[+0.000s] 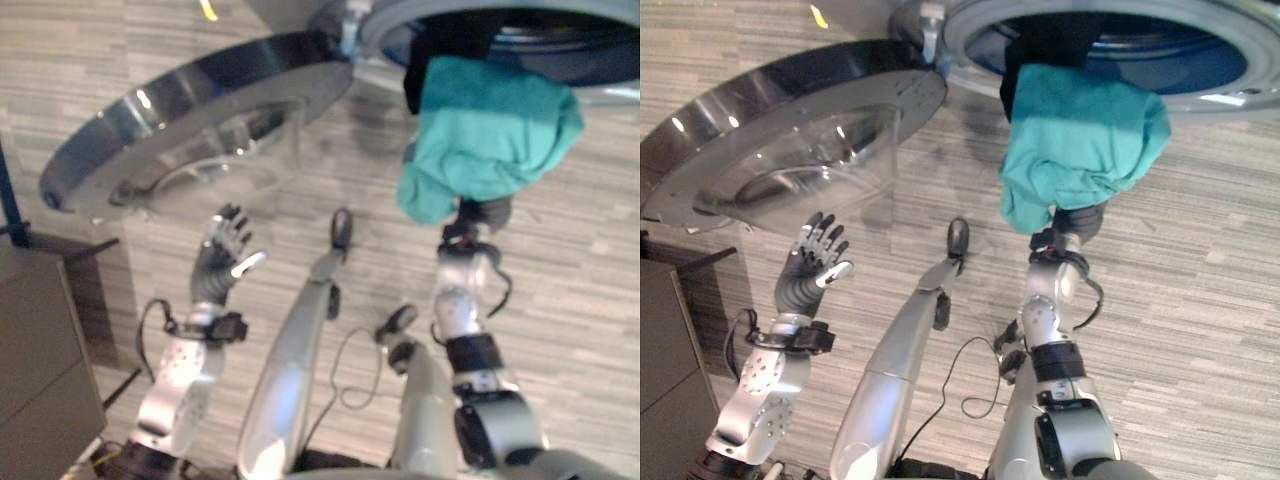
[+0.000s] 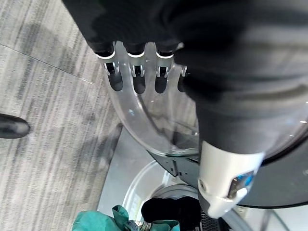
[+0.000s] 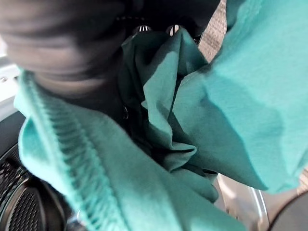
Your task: Grab the laundry basket,head to the washer,open it,put in the laundry and shut it.
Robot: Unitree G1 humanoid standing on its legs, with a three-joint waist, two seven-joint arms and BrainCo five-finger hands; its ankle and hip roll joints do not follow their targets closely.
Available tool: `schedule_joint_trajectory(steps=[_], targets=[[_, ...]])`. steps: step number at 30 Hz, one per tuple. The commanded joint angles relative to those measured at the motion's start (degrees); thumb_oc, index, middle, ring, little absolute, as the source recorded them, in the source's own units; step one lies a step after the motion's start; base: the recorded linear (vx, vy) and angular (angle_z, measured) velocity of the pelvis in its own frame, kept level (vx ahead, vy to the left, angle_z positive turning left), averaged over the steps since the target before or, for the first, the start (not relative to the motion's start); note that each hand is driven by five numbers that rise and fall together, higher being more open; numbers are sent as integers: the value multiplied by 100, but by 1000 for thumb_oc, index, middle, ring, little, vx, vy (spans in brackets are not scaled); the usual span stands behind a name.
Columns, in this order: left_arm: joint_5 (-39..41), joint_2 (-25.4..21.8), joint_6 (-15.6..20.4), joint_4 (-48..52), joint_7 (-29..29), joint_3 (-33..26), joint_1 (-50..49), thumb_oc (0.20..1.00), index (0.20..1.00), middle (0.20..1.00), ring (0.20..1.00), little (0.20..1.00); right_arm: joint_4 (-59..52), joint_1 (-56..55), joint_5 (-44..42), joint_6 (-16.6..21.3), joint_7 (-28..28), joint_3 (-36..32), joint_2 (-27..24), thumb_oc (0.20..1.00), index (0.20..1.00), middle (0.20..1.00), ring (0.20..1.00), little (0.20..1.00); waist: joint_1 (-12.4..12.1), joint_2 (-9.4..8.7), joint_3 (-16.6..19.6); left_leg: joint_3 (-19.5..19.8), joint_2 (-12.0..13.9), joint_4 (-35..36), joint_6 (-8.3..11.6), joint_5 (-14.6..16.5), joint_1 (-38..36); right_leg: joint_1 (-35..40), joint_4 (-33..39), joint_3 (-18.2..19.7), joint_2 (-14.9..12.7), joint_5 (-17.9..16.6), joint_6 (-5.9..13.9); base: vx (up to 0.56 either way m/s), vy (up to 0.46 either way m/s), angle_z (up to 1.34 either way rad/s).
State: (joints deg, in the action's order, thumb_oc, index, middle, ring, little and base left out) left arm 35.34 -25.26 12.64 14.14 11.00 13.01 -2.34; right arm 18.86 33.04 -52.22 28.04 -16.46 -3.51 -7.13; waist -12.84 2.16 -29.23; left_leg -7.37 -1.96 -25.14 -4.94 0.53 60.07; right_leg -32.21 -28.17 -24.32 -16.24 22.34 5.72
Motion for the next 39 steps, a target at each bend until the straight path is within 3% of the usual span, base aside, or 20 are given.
schedule_joint_trajectory(steps=[1,8,16,20,22,24,25,26,29,39], targets=[[158,-26,291,264,-74,226,-8,1000,1000,1000,1000,1000,-288,-186,167,501,-24,-345,-300,200,200,200,200,200,-158,479,421,-346,343,40,301,95,349,-696,-836,11,-80,-415,-146,0,0,0],[254,-119,276,264,-193,422,14,1000,1000,1000,1000,1000,-164,838,142,801,-278,-671,-740,200,200,200,200,200,-357,581,463,-314,264,-8,283,116,491,-789,-859,4,-148,-445,-87,6,2,1],[406,-402,267,260,-361,634,44,1000,1000,1000,1000,1000,766,2401,205,870,-724,-602,-1897,200,200,200,200,200,-634,629,572,-296,167,-66,292,157,629,-774,-787,-73,-194,-481,-5,14,6,4],[445,-587,244,240,-427,669,49,1000,1000,1000,1000,1000,2240,3635,-493,647,-543,-225,-2857,200,200,200,200,200,-858,642,666,-257,142,-84,316,155,740,-840,-805,-142,-222,-490,38,0,0,0],[437,-774,195,274,-472,714,-35,1000,1000,1000,1000,1000,3319,4326,-888,273,-393,205,-3548,200,200,200,200,200,-1031,556,763,-241,101,-126,348,189,816,-816,-791,-203,-266,-517,107,23,-24,7],[433,-778,163,304,-505,723,-12,1000,1000,1000,1000,1000,3927,4667,-1228,72,-67,493,-3807,200,200,200,200,200,-1085,578,777,-235,107,-105,337,156,863,-841,-782,-242,-260,-558,121,7,-9,18],[400,-867,111,302,-571,696,3,1000,1000,1000,1000,1000,4527,4764,-1348,-351,182,816,-4041,451,451,451,451,451,-1134,510,791,-218,103,-112,338,150,917,-845,-766,-292,-268,-599,156,15,-19,22],[404,-840,106,309,-576,704,22,1000,1000,1000,1000,1000,4765,4953,-1484,-406,372,940,-4133,1000,1000,1000,1000,1000,-1141,538,801,-213,104,-119,337,151,949,-869,-761,-297,-264,-605,160,14,-33,18],[344,-910,82,313,-623,598,62,1000,1000,1000,1000,1000,5374,5165,-1290,-1004,666,1444,-4230,1000,1000,1000,1000,1000,-1134,461,795,-189,107,-145,326,134,1005,-920,-762,-303,-203,-607,139,10,-22,4],[245,-832,84,385,-569,311,-68,1000,1000,1000,1000,1000,5460,4964,-653,-1247,868,2039,-3780,1000,1000,1000,1000,1000,-917,357,713,-229,202,-42,332,78,930,-1044,-669,-178,-45,-520,-31,-6,3,-3]])
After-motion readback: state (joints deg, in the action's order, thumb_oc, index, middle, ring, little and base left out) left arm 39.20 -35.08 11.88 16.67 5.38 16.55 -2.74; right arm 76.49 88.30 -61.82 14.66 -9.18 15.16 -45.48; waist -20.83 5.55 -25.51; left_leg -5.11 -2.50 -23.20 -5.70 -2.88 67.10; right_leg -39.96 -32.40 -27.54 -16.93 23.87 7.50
